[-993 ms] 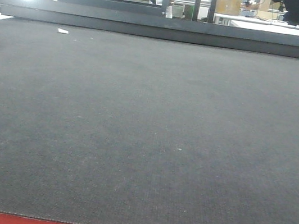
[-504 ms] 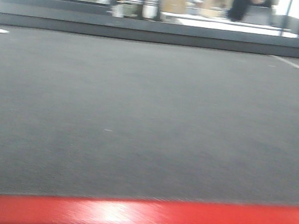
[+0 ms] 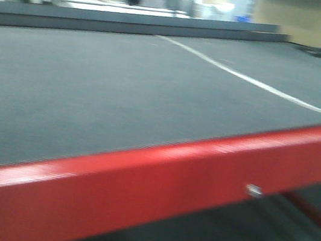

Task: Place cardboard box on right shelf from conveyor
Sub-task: 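Drive the base to the steel shelf holding the box in the right gripper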

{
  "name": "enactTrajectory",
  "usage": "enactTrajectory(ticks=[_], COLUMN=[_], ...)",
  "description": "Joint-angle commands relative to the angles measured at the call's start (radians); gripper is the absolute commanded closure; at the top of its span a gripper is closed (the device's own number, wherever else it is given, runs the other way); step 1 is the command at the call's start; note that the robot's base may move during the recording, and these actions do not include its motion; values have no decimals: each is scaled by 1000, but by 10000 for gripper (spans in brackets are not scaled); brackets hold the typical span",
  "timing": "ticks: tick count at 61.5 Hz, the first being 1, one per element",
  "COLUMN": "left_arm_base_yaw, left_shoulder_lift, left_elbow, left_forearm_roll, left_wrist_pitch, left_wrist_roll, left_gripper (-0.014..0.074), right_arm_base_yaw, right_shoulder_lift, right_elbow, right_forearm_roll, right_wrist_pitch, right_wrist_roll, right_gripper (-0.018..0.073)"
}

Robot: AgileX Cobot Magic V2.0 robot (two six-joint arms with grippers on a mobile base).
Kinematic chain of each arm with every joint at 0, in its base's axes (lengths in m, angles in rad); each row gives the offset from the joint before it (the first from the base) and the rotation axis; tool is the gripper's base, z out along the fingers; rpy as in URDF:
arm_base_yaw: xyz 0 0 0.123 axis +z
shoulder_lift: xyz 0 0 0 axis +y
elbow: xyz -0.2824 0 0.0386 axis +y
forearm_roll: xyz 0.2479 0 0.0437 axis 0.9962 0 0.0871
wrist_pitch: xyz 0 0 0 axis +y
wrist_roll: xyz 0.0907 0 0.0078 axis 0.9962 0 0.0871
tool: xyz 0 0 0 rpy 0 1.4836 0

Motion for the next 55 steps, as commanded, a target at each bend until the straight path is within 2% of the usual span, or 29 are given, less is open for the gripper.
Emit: enactTrajectory(ticks=[1, 55], left_arm_base_yaw=[-2, -2], left_shoulder_lift=[-15, -15], left_elbow=[10, 10], left_forearm_roll=[-6, -6], left_wrist_pitch=[-85, -85], left_wrist_roll=[0, 0], left_gripper=[713, 712], right_arm_base_yaw=[-5, -5], right_shoulder_lift=[15, 15], right_elbow=[-26, -26], right_forearm_roll=[-8, -8], right_wrist_pitch=[-96, -96], right_wrist_roll=[-11, -11], right_gripper=[349, 349])
